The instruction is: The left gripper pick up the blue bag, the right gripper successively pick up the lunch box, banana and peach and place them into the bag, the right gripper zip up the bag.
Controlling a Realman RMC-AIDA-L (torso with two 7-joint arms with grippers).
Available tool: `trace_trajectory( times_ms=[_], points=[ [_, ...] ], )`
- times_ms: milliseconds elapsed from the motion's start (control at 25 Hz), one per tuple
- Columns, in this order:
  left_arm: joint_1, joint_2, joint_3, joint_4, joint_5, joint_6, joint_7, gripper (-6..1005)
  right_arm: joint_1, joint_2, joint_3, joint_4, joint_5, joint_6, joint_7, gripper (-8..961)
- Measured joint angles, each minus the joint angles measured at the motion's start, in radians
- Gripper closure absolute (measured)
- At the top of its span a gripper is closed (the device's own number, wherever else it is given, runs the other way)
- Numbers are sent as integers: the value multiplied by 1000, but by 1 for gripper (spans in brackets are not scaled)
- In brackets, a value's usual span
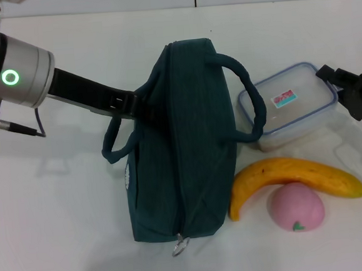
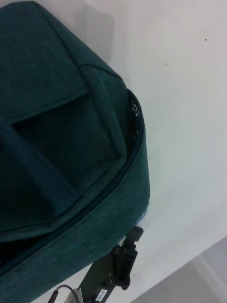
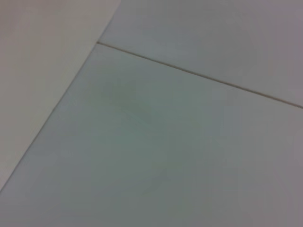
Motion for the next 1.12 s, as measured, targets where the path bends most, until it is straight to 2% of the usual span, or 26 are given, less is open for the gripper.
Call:
trace_trajectory(
  times_ms=[800, 1120],
  points=[
    [0, -3, 0, 0, -4, 0, 0, 949, -14, 0, 5, 42, 5, -38, 132, 747],
    [-3, -3, 0, 0, -5, -2, 0, 949, -34, 0, 1, 47, 1, -35, 276, 752]
  ],
)
